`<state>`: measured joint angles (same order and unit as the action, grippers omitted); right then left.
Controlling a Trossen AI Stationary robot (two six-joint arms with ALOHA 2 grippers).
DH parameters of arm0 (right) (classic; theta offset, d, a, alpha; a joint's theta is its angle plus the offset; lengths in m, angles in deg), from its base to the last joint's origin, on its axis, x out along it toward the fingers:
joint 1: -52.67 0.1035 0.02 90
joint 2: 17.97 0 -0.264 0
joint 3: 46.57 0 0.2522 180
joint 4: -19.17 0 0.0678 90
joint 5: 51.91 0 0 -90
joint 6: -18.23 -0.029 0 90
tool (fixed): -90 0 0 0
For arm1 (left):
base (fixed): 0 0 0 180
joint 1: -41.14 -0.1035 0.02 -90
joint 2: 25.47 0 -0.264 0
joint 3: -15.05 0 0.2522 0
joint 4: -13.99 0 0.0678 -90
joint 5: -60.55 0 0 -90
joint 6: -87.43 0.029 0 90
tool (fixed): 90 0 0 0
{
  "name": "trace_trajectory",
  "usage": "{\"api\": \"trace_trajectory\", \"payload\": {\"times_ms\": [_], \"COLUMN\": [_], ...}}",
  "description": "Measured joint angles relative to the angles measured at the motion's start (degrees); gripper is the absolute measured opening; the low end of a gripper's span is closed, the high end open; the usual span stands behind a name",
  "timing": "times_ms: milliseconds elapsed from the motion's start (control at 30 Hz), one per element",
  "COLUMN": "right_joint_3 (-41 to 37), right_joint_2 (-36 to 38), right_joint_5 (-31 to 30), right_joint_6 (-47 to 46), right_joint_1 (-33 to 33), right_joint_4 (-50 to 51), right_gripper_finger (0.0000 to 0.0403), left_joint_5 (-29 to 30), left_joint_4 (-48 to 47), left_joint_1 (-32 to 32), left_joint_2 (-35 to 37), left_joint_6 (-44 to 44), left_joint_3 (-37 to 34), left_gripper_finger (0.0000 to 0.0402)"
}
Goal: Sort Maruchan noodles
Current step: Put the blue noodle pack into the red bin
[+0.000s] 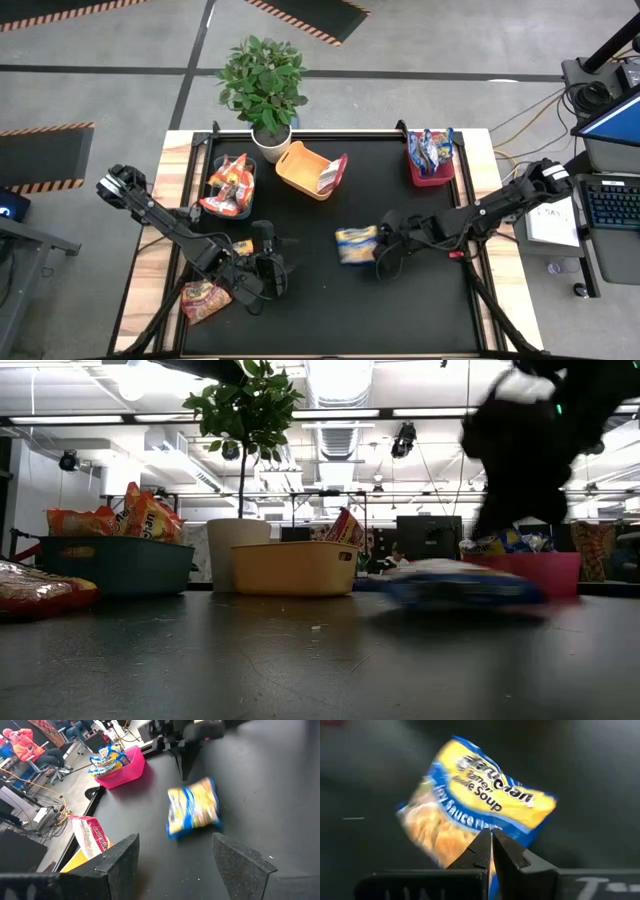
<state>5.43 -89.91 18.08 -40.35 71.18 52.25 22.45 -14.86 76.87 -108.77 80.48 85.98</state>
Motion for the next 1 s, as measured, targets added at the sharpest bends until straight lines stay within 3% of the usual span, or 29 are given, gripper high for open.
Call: {"api": "trace_trajectory", "payload": {"times_ms": [167, 367, 600, 833, 1000], "right_joint_3": [2.5, 2.0, -0.6, -1.6, -1.5], "right_joint_2": [2.0, 1.9, -0.2, -1.7, -2.1], "right_joint_5": [0.5, 0.5, 0.5, 1.9, 5.6], "right_joint_6": [10.2, 11.7, 11.6, 4.8, 1.5], "right_joint_1": [-0.9, -1.3, -1.3, -1.3, -1.3], "right_joint_4": [-4.5, -4.7, -9.0, -10.7, -11.5], "right_gripper_finger": [0.0009, 0.0009, 0.0009, 0.0012, 0.0053], "left_joint_5": [-1.6, -7.0, -22.6, -23.0, -24.2], "left_joint_4": [0.2, 6.5, 14.8, 21.7, 22.6], "left_joint_1": [-0.4, -2.9, -9.0, -11.7, -12.2], "left_joint_2": [0.0, -1.7, -10.8, -21.1, -22.0], "left_joint_6": [-2.0, -2.1, -0.8, -0.2, -1.1], "left_joint_3": [-0.1, -1.8, -2.7, -2.9, -2.9], "left_gripper_finger": [0.0232, 0.0232, 0.0232, 0.0232, 0.0232]}}
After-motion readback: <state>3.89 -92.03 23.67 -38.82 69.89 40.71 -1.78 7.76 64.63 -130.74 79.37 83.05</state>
